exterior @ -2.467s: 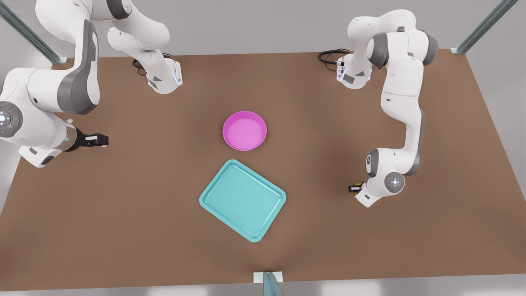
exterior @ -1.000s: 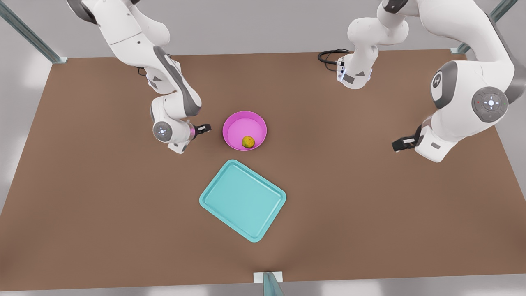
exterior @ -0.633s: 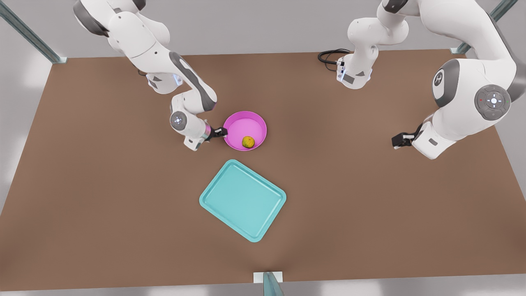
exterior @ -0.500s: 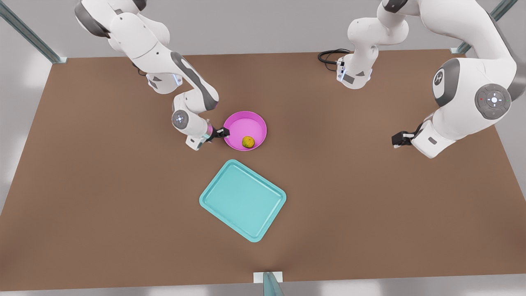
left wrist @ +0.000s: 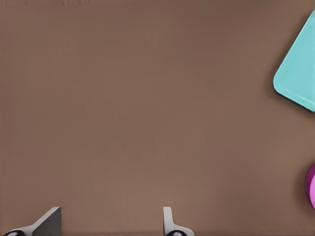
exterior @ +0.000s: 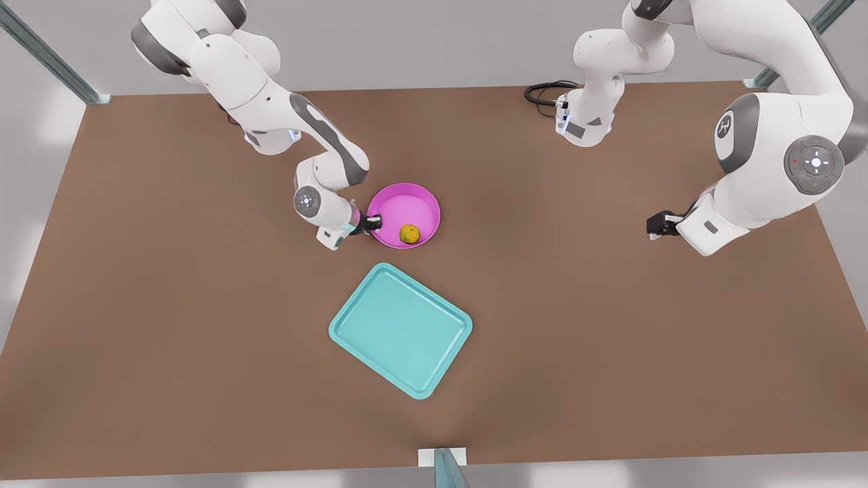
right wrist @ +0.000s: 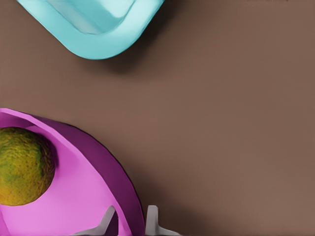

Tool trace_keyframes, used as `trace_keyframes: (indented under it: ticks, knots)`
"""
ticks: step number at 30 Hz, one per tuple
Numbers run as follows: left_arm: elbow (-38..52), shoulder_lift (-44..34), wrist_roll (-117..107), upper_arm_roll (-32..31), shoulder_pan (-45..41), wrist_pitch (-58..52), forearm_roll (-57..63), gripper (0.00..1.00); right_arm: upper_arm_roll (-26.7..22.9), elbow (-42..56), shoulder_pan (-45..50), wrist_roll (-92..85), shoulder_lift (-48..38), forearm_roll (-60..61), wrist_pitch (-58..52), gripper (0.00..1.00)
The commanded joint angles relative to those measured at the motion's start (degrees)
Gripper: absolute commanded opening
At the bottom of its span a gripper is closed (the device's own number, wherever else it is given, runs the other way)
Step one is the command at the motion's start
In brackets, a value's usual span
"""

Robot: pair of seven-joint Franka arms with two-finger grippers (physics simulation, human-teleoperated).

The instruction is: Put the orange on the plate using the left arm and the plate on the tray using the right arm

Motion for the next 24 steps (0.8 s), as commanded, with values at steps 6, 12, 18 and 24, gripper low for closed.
trace_keyframes:
  ticks: [6, 12, 18, 24]
  knots:
    - [0.5, -0.1, 4.0, 0.1, 0.1, 0.4, -0.1, 1.00, 0.0, 1.4, 0.0, 2.0, 0.6, -0.5, -2.2, 0.21]
    - [0.7, 0.4, 4.1, 0.3, 0.5, 0.0, -2.3, 1.00, 0.3, 1.7, 0.0, 1.9, -0.1, -0.5, -3.4, 0.21]
    - [1.3, -0.5, 3.8, -0.2, 0.3, -1.2, -2.0, 1.00, 1.9, 2.7, 0.0, 1.8, -2.7, -0.5, -3.6, 0.21]
    - [1.3, 0.6, 2.8, 0.1, 0.3, 1.0, -1.7, 1.00, 1.6, 11.7, -0.3, 2.0, -2.5, 0.3, -3.5, 0.21]
